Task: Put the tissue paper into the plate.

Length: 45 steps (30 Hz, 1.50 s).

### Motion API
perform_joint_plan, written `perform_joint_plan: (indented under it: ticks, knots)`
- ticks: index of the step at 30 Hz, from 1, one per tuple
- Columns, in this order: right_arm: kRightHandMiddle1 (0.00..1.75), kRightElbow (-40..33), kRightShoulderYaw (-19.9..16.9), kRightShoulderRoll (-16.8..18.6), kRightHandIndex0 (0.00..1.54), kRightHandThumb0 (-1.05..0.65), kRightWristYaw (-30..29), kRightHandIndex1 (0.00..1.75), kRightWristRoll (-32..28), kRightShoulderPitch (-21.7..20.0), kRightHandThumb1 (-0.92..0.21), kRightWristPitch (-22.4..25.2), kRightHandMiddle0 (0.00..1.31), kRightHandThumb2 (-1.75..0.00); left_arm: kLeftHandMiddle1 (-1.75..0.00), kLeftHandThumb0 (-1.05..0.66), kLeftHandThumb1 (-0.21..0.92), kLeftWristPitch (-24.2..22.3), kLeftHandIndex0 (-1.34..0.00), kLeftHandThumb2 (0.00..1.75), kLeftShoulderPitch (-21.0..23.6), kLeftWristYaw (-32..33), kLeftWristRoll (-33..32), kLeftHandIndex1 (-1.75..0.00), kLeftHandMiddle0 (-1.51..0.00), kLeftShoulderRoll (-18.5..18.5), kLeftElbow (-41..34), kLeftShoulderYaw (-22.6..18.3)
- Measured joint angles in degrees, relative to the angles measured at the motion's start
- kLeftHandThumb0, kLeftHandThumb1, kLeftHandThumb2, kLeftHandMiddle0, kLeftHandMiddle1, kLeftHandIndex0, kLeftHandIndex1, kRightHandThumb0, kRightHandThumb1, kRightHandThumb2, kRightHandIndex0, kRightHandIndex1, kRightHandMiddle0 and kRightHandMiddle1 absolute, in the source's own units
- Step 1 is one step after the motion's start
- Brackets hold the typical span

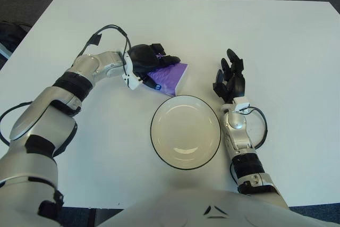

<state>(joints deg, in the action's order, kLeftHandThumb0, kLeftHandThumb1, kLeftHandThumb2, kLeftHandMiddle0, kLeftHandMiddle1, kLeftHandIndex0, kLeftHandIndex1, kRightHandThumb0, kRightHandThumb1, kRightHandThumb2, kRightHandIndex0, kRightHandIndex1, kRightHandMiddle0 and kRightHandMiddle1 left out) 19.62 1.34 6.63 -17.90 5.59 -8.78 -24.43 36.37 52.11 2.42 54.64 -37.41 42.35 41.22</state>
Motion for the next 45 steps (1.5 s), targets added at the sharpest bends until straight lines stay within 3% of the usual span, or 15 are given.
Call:
perform_joint_plan:
  ticks: [5,7,10,12,14,30,32,35,40,45]
  knots:
    - [0.57,-0.2,-0.2,0.0,0.33,-0.64,0.0,0.02,-0.1,0.5,-0.92,-0.1,0.0,-0.7,-1.62,-0.58,0.61,0.6,-0.18,0.57,0.4,5.1,0.0,-1.72,-0.39,1.2,4.3,0.7]
    - [0.57,-0.2,-0.2,0.0,0.33,-0.64,0.0,0.01,-0.1,0.6,-0.92,-0.1,0.0,-0.7,-1.7,-0.48,0.6,1.1,-0.37,0.74,0.6,7.0,0.0,-1.65,-0.5,1.5,5.7,1.0]
    - [0.57,-0.2,-0.3,0.0,0.32,-0.64,0.1,0.01,-0.1,0.7,-0.92,-0.2,0.0,-0.71,-1.73,-0.16,0.39,2.6,-0.46,1.12,0.9,9.5,-0.4,-1.59,-0.61,2.0,8.1,1.2]
    - [0.57,-0.3,-0.3,0.0,0.32,-0.65,0.2,0.01,-0.1,0.7,-0.92,-0.2,0.0,-0.71,-1.74,-0.09,0.33,3.9,-0.5,1.21,1.0,11.0,-1.3,-1.55,-0.64,2.3,10.0,1.2]
    - [0.58,-0.4,-0.3,0.0,0.33,-0.65,0.2,0.01,-0.1,0.8,-0.92,-0.3,0.0,-0.71,-1.74,-0.04,0.31,4.7,-0.51,1.29,1.0,12.2,-2.0,-1.66,-0.57,2.7,11.4,1.2]
    - [0.6,-0.6,-0.5,0.0,0.33,-0.64,0.6,0.01,-0.2,0.9,-0.92,-0.3,0.0,-0.72,-1.75,-0.01,0.26,3.0,-0.53,1.38,2.8,17.1,-2.1,-1.74,-0.54,4.1,16.0,3.2]
    - [0.6,-0.6,-0.6,0.0,0.33,-0.64,0.6,0.02,-0.2,0.9,-0.92,-0.3,0.0,-0.72,-1.75,0.0,0.23,3.0,-0.56,1.42,3.1,17.4,-2.1,-1.74,-0.56,4.2,16.4,3.6]
    - [0.6,-0.6,-0.6,0.0,0.33,-0.65,0.6,0.01,-0.2,0.9,-0.92,-0.3,0.0,-0.72,-1.75,-0.01,0.11,2.9,-0.65,1.52,3.4,17.7,-2.1,-1.6,-0.74,4.4,17.0,3.8]
    - [0.6,-0.6,-0.6,0.0,0.33,-0.65,0.6,0.01,-0.2,0.9,-0.92,-0.3,0.0,-0.72,-1.75,-0.01,0.04,2.7,-0.7,1.57,3.8,18.3,-2.1,-1.53,-0.82,4.9,18.0,3.9]
    - [0.6,-0.6,-0.6,0.0,0.33,-0.65,0.6,0.01,-0.2,0.9,-0.92,-0.3,0.0,-0.72,-1.75,-0.01,0.21,1.9,-0.57,1.42,3.9,19.4,-2.1,-1.7,-0.6,5.2,18.8,3.8]
